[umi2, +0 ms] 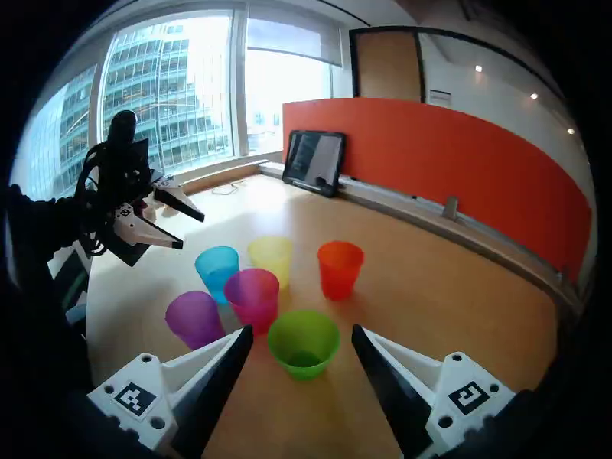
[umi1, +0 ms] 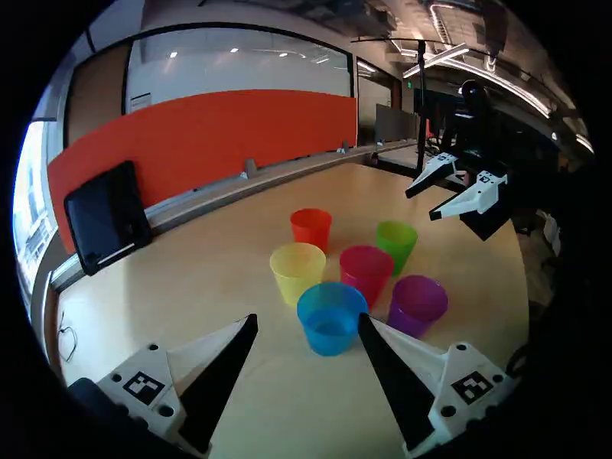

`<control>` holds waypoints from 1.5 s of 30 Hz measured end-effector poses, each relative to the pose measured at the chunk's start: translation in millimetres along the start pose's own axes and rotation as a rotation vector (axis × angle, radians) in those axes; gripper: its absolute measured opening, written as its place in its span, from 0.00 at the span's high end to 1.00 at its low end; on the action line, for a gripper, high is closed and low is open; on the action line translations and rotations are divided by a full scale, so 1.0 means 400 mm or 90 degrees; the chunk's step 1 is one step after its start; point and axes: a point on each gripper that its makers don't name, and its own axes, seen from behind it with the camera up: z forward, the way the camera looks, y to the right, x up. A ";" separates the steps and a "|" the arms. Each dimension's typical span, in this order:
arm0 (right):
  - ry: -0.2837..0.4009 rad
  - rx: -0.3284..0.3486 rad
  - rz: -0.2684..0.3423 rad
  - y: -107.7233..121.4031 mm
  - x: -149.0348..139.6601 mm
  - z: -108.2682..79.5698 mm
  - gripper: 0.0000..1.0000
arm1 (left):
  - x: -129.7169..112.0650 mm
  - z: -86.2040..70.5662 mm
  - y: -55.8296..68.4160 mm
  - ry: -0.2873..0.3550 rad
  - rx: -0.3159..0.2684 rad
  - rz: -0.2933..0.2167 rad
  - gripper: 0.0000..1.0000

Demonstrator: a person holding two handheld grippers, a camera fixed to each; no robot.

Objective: Pour water

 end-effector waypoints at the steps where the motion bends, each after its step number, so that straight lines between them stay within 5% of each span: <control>1: -0.005 0.000 0.000 0.001 -0.008 0.004 0.00 | -0.008 0.003 0.001 -0.005 -0.002 -0.003 0.03; 23: -0.085 0.003 -0.016 0.008 -0.146 0.088 0.00 | -0.129 0.086 0.035 -0.090 -0.054 -0.004 0.03; 45: -0.082 0.004 -0.025 0.007 -0.143 0.155 0.00 | -0.097 0.171 0.061 -0.092 -0.066 -0.010 0.03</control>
